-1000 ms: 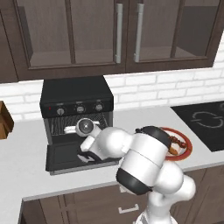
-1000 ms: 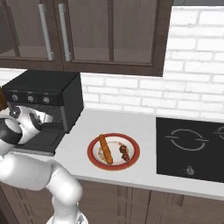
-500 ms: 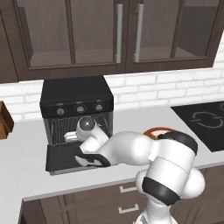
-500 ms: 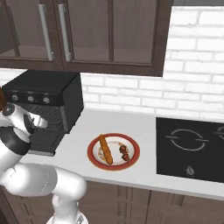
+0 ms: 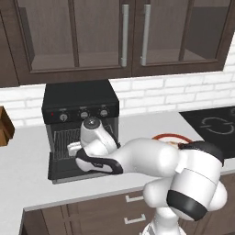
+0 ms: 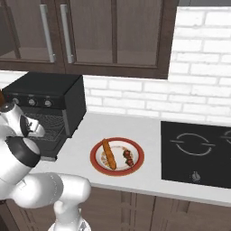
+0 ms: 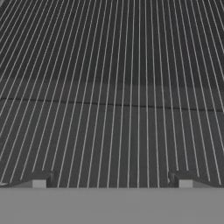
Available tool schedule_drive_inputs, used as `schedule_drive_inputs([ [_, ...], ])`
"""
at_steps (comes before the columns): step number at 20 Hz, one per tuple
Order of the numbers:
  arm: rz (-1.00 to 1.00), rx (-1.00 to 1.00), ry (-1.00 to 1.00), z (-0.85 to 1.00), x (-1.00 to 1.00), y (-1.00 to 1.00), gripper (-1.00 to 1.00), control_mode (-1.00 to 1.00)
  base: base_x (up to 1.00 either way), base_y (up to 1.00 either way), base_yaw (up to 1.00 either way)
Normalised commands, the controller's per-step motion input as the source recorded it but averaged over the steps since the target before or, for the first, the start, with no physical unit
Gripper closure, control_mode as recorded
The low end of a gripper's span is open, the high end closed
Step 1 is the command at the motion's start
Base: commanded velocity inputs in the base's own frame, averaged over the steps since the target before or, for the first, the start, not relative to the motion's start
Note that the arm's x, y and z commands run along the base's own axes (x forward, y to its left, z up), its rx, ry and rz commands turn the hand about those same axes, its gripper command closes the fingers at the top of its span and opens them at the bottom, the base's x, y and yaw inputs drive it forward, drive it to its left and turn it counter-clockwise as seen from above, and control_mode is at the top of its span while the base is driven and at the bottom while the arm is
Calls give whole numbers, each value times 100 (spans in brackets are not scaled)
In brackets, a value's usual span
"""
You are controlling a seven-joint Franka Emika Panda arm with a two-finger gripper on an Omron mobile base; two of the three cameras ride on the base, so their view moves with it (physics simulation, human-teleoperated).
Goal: Pick up the kebab skewer and baguette bread, and place them inside the toaster oven. Close the toaster oven door and start by setting the timer.
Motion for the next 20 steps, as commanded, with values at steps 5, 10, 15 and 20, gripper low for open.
schedule_drive_inputs([
  [5, 0, -2, 9, -51, -59, 11, -100, -100, 0, 0, 0],
  [10, 0, -1, 4, -40, -62, 5, -100, -100, 0, 0, 0],
  [15, 0, 0, 0, -11, -35, 0, -100, -100, 0, 0, 0],
  [20, 0, 0, 0, 16, -5, -8, -100, -100, 0, 0, 0],
])
